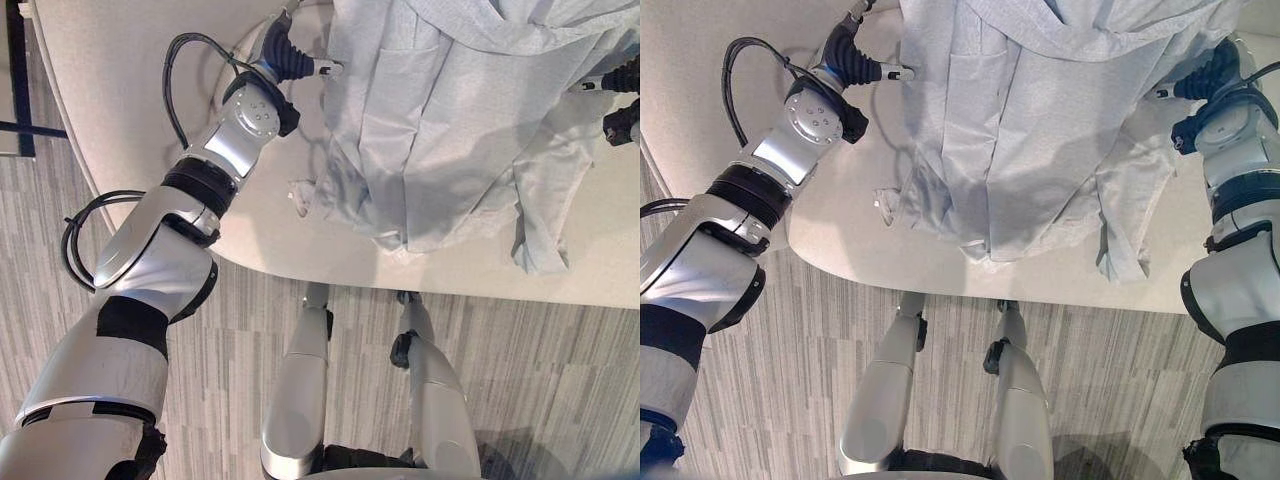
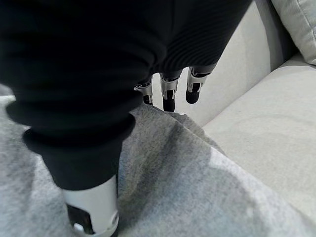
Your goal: Hang the clothes on the sofa on the clothes rack.
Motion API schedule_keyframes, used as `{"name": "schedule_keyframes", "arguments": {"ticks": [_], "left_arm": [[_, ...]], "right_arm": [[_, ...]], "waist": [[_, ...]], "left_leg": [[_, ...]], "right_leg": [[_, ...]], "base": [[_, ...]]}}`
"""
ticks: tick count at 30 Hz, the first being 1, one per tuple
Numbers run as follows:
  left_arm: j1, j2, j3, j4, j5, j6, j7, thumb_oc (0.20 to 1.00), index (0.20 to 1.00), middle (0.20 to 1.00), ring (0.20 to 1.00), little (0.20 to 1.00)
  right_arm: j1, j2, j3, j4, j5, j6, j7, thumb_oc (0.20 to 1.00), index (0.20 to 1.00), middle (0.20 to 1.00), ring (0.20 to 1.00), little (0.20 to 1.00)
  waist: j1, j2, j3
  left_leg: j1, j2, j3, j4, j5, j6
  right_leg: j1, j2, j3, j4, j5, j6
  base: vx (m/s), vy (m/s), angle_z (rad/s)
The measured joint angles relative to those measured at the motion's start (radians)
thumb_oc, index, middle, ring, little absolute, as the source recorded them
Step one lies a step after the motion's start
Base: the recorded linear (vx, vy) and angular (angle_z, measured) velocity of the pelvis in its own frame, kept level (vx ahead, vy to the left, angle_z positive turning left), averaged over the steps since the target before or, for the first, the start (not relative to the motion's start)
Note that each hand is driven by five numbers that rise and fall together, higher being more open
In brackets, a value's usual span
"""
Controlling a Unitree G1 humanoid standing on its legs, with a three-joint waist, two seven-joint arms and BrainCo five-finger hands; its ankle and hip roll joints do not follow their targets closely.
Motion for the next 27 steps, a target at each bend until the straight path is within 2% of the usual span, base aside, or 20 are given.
{"name": "schedule_keyframes", "arguments": {"ticks": [11, 14, 17, 24, 25, 26, 27], "left_arm": [[0.0, -0.017, -0.009, -0.006, -0.019, 0.0, 0.006, 1.0, 1.0, 1.0, 1.0, 1.0], [-0.009, -0.019, -0.01, -0.011, -0.02, 0.0, 0.014, 1.0, 1.0, 1.0, 1.0, 1.0], [-0.021, -0.067, -0.013, -0.008, -0.022, 0.001, 0.023, 1.0, 1.0, 1.0, 1.0, 1.0], [-0.036, -0.084, -0.055, -0.006, -0.062, 0.005, 0.035, 1.0, 1.0, 1.0, 1.0, 1.0], [-0.039, -0.09, -0.059, -0.006, -0.065, 0.005, 0.036, 0.589, 0.589, 0.589, 0.589, 0.589], [-0.042, -0.094, -0.062, -0.006, -0.065, 0.005, 0.038, 0.341, 0.341, 0.341, 0.341, 0.341], [-0.048, -0.094, -0.062, -0.006, -0.065, 0.005, 0.043, 0.2, 0.2, 0.2, 0.2, 0.2]], "right_arm": [[-0.01, 0.0, 0.002, -0.045, 0.02, 0.0, -0.026, 1.0, 1.0, 1.0, 1.0, 1.0], [-0.05, 0.0, 0.005, -0.066, 0.019, 0.003, -0.029, 1.0, 1.0, 1.0, 1.0, 1.0], [-0.077, 0.003, 0.041, -0.074, 0.019, 0.004, -0.038, 1.0, 1.0, 1.0, 1.0, 1.0], [-0.077, 0.017, 0.04, -0.073, 0.018, 0.006, -0.039, 1.0, 1.0, 1.0, 1.0, 1.0], [-0.077, 0.021, 0.04, -0.073, 0.018, 0.013, -0.039, 0.583, 0.583, 0.583, 0.583, 0.583], [-0.077, 0.024, 0.04, -0.073, 0.018, 0.015, -0.039, 0.241, 0.241, 0.241, 0.241, 0.241], [-0.077, 0.024, 0.04, -0.073, 0.018, 0.015, -0.039, 0.2, 0.2, 0.2, 0.2, 0.2]], "waist": [[-0.009, 0.0, 0.0], [-0.025, -0.003, 0.001], [-0.037, -0.004, 0.001], [-0.041, -0.005, 0.001], [-0.041, -0.006, 0.0], [-0.042, -0.007, 0.0], [-0.042, -0.008, 0.0]], "left_leg": [[-0.005, 0.001, -0.001, 0.004, 0.0, 0.0], [-0.038, 0.001, -0.001, 0.02, 0.0, 0.0], [-0.043, 0.003, -0.002, 0.027, 0.0, 0.0], [-0.045, 0.003, -0.002, 0.038, 0.0, 0.0], [-0.046, 0.003, -0.003, 0.04, 0.0, 0.0], [-0.046, 0.003, -0.003, 0.041, 0.0, 0.0], [-0.046, 0.003, -0.003, 0.041, 0.0, 0.0]], "right_leg": [[-0.003, 0.001, 0.0, 0.0, 0.003, 0.0], [-0.028, 0.003, 0.0, 0.0, 0.011, -0.001], [-0.031, 0.004, 0.0, 0.0, 0.017, -0.002], [-0.026, 0.005, 0.0, 0.0, 0.024, -0.002], [-0.026, 0.005, 0.0, 0.0, 0.025, -0.002], [-0.026, 0.005, 0.0, 0.0, 0.025, -0.002], [-0.026, 0.005, 0.0, 0.0, 0.025, -0.002]], "base": [[0.0, 0.0, 0.0], [0.01, -0.053, -0.01], [0.0, -0.041, -0.02], [0.0, -0.004, 0.0], [0.0, 0.0, 0.0], [0.01, -0.032, 0.0], [0.0, 0.0, 0.0]]}}
